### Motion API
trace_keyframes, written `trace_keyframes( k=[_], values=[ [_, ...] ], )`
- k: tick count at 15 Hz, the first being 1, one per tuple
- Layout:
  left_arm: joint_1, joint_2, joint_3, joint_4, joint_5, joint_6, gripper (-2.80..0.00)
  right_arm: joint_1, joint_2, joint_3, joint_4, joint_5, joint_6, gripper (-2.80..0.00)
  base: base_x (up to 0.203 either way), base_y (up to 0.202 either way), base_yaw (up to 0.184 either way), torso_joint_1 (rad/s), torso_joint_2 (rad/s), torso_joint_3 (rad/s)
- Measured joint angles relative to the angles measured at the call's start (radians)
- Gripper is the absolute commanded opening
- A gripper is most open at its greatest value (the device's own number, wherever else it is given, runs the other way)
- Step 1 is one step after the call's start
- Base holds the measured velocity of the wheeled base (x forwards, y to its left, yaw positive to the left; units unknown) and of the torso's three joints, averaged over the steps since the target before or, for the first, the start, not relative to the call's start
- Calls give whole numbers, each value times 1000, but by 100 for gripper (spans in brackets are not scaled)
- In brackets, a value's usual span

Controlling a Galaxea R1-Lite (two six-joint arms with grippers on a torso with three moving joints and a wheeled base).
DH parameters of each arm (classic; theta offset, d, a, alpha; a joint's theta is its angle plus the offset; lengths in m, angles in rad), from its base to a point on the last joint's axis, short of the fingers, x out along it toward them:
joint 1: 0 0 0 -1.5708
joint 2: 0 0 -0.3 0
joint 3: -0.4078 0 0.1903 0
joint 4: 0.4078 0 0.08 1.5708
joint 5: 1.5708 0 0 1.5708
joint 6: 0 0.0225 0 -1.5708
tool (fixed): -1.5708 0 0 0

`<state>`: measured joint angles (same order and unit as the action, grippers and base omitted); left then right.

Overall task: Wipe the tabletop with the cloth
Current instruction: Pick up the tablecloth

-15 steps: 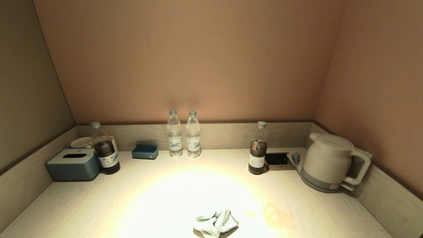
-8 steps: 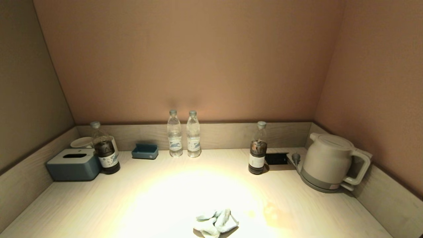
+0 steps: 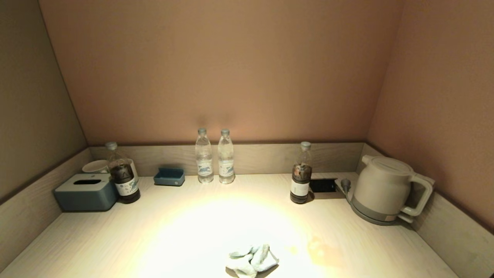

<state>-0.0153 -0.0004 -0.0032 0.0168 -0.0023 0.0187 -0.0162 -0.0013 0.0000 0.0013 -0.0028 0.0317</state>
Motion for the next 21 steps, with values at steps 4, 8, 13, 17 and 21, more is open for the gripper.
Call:
trace_keyframes(
  k=[4,8,13,17,21],
  values=[
    [0,0,0,0,0,0,-280,0,0,0,-1,1,-1,-280,0,0,0,0,0,0],
    [0,0,0,0,0,0,-280,0,0,-1,-2,1,-7,-280,0,0,0,0,0,0],
    [0,0,0,0,0,0,-280,-1,10,-98,28,17,-14,-280,0,0,0,0,0,0],
    [0,0,0,0,0,1,-280,0,146,-255,89,43,-9,-280,0,0,0,0,0,0],
    [0,0,0,0,0,0,-280,4,444,-373,83,101,34,-280,0,0,0,0,0,0]
  ],
)
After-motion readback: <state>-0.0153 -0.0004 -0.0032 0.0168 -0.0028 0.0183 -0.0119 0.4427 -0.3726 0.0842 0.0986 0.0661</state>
